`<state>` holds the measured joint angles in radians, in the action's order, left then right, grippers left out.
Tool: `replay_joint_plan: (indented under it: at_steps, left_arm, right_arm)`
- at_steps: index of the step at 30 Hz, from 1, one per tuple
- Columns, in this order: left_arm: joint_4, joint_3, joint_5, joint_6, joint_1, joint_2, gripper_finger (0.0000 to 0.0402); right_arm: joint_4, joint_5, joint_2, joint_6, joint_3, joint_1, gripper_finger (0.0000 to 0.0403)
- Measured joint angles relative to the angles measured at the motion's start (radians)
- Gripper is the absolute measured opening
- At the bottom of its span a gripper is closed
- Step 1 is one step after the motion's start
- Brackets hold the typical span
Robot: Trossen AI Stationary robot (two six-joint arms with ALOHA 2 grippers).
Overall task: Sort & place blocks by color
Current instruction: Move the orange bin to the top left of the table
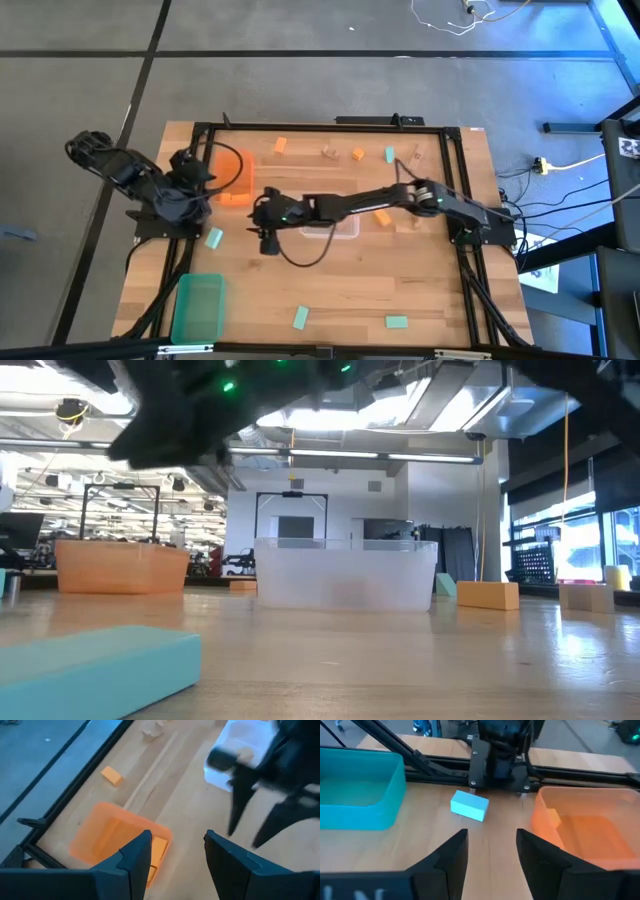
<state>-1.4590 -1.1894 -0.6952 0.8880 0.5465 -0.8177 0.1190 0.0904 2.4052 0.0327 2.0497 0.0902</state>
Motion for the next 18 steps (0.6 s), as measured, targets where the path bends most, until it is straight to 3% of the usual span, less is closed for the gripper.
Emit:
replay_joint_plan:
  at_steps: [9,18]
  left_arm:
    - [-0.02,0.0,0.01,-0.001,0.0,0.039,0.0172]
    - [-0.039,0.0,0.01,-0.007,0.0,0.074,0.0172]
  right_arm:
    - [0.096,-0.014,0.244,-0.056,0.296,-0.064,0.0168]
    - [0.081,-0.013,0.287,-0.106,0.298,-0.121,0.0168]
